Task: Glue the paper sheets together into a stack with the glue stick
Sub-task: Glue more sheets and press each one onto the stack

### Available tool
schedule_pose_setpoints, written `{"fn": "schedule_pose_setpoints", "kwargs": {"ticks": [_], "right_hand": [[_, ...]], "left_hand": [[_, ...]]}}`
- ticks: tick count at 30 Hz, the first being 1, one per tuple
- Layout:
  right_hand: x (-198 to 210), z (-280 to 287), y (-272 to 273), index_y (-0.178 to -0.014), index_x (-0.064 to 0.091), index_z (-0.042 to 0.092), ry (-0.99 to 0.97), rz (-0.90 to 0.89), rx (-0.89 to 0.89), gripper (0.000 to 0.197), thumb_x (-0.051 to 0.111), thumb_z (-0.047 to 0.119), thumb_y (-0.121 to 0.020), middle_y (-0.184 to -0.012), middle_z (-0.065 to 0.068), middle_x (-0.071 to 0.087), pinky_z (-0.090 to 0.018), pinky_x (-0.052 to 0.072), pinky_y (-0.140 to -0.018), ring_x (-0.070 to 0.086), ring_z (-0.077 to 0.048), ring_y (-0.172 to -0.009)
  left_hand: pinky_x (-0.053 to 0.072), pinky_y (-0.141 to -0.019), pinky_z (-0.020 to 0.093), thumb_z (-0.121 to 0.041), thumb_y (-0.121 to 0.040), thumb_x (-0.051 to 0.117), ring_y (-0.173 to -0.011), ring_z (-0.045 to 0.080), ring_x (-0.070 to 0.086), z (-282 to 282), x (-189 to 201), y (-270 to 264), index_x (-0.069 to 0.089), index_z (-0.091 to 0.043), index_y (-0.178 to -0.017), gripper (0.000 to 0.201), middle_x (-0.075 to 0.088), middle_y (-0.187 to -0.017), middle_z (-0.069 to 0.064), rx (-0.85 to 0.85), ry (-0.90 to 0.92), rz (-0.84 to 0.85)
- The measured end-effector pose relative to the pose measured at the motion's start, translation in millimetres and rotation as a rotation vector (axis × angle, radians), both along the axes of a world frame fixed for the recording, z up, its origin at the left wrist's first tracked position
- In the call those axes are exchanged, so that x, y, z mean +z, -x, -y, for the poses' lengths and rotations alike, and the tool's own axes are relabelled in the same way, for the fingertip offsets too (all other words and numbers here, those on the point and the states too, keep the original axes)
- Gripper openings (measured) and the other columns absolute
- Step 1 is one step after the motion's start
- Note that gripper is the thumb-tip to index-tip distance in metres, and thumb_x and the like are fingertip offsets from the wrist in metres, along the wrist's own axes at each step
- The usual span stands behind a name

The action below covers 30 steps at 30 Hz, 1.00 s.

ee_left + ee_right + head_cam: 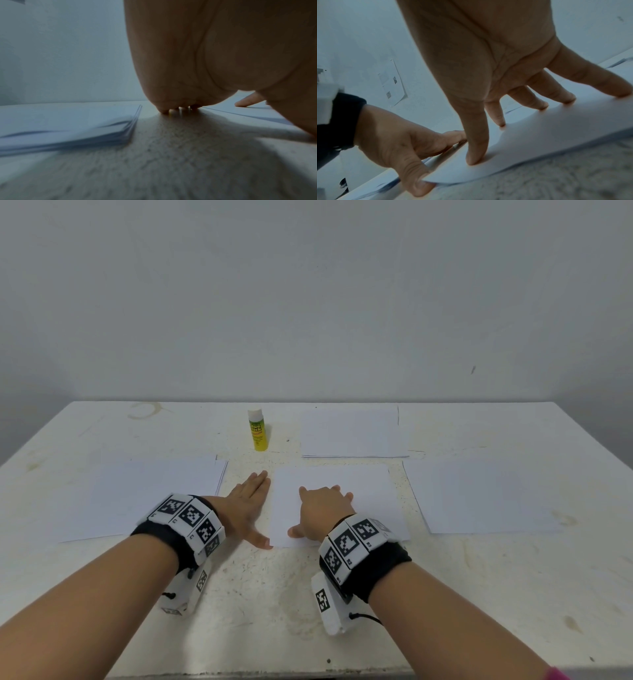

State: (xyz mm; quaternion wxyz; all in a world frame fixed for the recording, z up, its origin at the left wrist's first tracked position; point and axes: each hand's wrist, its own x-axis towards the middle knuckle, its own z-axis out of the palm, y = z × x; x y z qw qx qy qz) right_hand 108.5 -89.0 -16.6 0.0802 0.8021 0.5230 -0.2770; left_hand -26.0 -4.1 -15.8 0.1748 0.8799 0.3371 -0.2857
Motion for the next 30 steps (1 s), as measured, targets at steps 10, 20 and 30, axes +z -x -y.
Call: {"fn": "schedule_pose_setpoints", "kwargs": {"ticks": [10, 20, 30], "right_hand": [[-3.8, -2.1, 1.9, -0.148, 0.022, 0.02, 0.014, -0.04, -0.061, 0.081, 0.063, 0.05, -0.085, -0.149, -0.018, 0.033, -0.062, 0.021, -0.11, 0.011, -0.042, -0.143], [5.4, 0.5, 6.6, -0.143, 0.026, 0.014, 0.015, -0.008, -0.049, 0.075, 0.063, 0.047, -0.086, -0.147, -0.021, 0.035, -0.061, 0.028, -0.108, 0.018, -0.045, -0.14], [6.8, -14.3, -0.2, -0.153, -0.004, 0.017, -0.086, 0.118, 0.331, 0.104, 0.068, 0.045, -0.084, -0.16, -0.002, -0.015, -0.058, 0.005, -0.114, -0.009, -0.027, -0.147]], "left_hand": [[-0.003, -0.115, 0.028, -0.022, -0.101, 0.043, -0.147, 0.019, -0.015, -8.4, 18.2, -2.7, -0.01, -0.006, -0.151, 0.074, -0.019, -0.159, 0.006, 0.135, 0.128, 0.1], [0.018, -0.117, 0.048, -0.067, -0.076, 0.063, -0.144, 0.033, 0.001, -0.8, 8.0, -18.9, -0.017, -0.011, -0.151, 0.123, -0.022, -0.158, 0.0, -0.073, -0.125, -0.026], [0.006, -0.118, 0.047, -0.073, -0.073, 0.059, -0.148, 0.023, -0.008, -0.9, 2.6, -22.4, -0.013, -0.003, -0.15, 0.126, -0.016, -0.16, 0.009, -0.138, -0.247, -0.088]]}}
